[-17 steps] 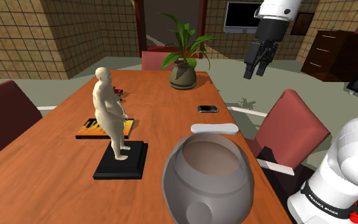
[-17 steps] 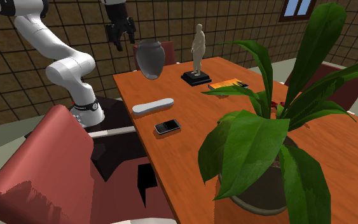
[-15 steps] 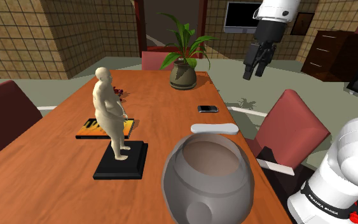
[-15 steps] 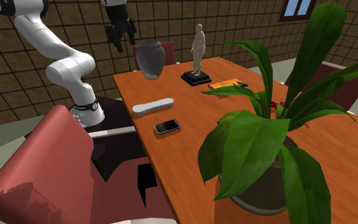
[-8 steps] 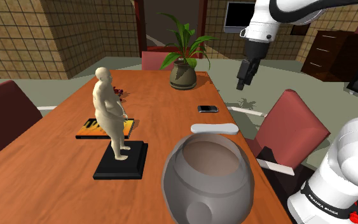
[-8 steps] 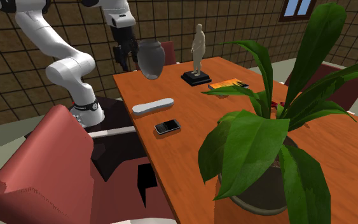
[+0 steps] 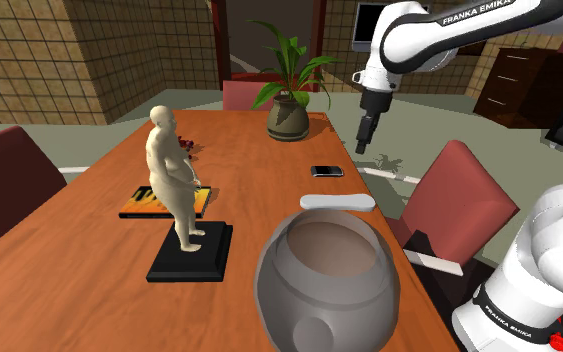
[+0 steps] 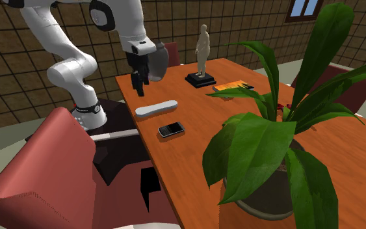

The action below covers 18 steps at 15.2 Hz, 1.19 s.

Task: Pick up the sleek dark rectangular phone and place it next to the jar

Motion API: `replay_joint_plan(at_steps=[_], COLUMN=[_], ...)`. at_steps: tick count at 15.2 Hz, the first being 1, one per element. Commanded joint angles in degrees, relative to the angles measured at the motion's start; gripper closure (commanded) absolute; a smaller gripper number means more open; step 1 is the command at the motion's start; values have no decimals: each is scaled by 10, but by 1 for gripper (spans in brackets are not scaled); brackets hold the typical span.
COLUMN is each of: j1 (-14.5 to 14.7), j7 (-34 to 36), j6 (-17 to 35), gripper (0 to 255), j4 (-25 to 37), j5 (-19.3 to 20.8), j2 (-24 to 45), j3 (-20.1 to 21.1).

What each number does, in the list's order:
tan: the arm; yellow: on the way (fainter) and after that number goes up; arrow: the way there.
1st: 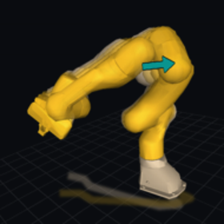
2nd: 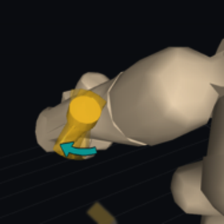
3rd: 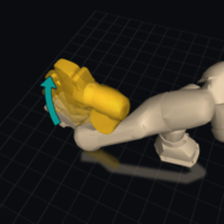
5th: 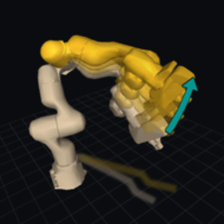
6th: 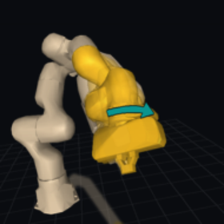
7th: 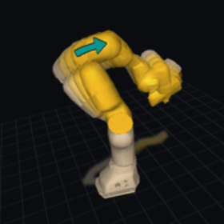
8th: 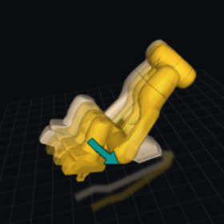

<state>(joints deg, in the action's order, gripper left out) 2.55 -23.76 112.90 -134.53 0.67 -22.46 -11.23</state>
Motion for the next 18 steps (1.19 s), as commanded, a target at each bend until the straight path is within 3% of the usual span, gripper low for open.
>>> replay_joint_plan(at_steps=[1,11,18], j1=[2,7,4], j7=[-38,-224,-237], j6=[29,135,181], gripper=[0,0,0], j4=[5,111,97], j5=[3,-30,-43], j2=[35,256,290], j3=[-13,-51,-48])
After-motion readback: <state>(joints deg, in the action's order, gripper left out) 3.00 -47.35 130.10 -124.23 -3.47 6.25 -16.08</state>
